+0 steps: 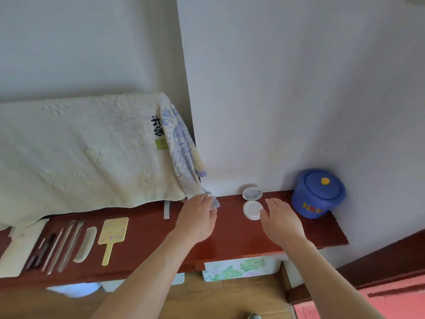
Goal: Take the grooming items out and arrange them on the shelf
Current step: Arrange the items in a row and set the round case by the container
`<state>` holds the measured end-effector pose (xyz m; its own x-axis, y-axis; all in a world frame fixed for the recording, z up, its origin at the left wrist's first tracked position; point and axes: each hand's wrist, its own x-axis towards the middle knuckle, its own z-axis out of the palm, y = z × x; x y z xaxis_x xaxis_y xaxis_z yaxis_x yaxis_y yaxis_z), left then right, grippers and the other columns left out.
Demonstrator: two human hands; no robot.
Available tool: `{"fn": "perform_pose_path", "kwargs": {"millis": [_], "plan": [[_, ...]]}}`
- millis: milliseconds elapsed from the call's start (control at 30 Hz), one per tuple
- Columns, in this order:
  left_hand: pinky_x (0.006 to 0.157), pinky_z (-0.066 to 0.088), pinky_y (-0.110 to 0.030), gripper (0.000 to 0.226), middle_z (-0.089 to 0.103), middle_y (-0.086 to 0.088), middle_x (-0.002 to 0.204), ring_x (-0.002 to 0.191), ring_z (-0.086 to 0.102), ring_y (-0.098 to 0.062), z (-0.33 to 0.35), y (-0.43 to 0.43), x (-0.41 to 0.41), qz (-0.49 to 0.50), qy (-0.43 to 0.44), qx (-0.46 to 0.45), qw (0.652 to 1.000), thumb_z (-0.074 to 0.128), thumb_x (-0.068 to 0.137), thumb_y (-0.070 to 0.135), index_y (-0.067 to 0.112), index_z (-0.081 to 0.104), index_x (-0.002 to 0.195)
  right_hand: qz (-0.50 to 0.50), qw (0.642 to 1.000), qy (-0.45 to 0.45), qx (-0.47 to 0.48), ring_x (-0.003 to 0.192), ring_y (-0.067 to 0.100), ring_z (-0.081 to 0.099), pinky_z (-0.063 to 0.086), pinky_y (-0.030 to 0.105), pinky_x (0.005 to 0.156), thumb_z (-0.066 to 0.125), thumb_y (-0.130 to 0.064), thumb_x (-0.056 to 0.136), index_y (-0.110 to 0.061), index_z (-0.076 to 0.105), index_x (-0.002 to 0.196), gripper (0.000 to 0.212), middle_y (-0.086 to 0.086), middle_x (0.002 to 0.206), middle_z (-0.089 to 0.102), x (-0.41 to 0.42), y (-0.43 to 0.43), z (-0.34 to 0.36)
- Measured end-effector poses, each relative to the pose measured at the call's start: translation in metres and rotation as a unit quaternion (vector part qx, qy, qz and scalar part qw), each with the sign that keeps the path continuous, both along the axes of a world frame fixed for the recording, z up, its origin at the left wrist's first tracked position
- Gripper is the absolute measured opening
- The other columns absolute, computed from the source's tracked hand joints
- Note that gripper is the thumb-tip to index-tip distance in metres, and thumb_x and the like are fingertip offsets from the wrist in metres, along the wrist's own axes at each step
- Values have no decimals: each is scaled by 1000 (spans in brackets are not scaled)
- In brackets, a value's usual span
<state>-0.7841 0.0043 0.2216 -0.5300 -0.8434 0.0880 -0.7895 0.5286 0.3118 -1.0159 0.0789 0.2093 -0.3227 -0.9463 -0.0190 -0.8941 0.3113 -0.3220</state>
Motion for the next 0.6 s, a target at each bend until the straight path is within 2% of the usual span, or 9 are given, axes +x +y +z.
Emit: {"fn": "perform_pose_path", "kwargs": {"millis": [67,100,200,300,433,600], "plan": [[80,44,-29,21,54,7,95,95,55,-17,-8,-3,-19,20,-5,10,1000,41,97,32,17,56,99,18,1000,-4,15,116,25,48,40,36,97,41,-34,98,-9,52,126,39,5,127,54,-21,-10,-7],[84,45,-31,24,56,6,100,100,55,-18,-12,-3,-28,26,-5,19,999,41,97,33,17,58,105,25,999,-7,22,116,25,48,40,36,98,40,-35,98,-10,51,128,41,6,129,53,-30,-14,-11],[101,44,-36,45,54,1,130,122,49,-19,-24,-2,-50,45,-28,59,997,43,98,40,15,50,135,40,997,-10,60,120,25,46,41,36,99,40,-44,97,-10,46,134,51,7,134,49,-51,-23,-27],[107,39,-36,61,42,-1,148,133,42,-21,-37,-3,-64,54,-61,107,991,50,96,47,17,37,147,46,993,-13,107,127,24,42,39,35,101,42,-54,94,-10,38,140,63,6,141,42,-62,-33,-44],[112,34,-36,77,34,-2,153,139,35,-22,-61,-8,-74,57,-89,140,984,61,90,51,18,29,151,48,990,-35,128,127,23,41,39,34,101,52,-60,87,-11,38,139,73,6,139,42,-65,-49,-67],[111,34,-37,85,32,-3,153,138,33,-23,-97,-20,-86,64,-126,173,975,67,84,52,19,28,151,44,988,-52,138,117,21,46,43,33,94,63,-66,76,-13,43,130,78,3,126,46,-61,-65,-96]]}}
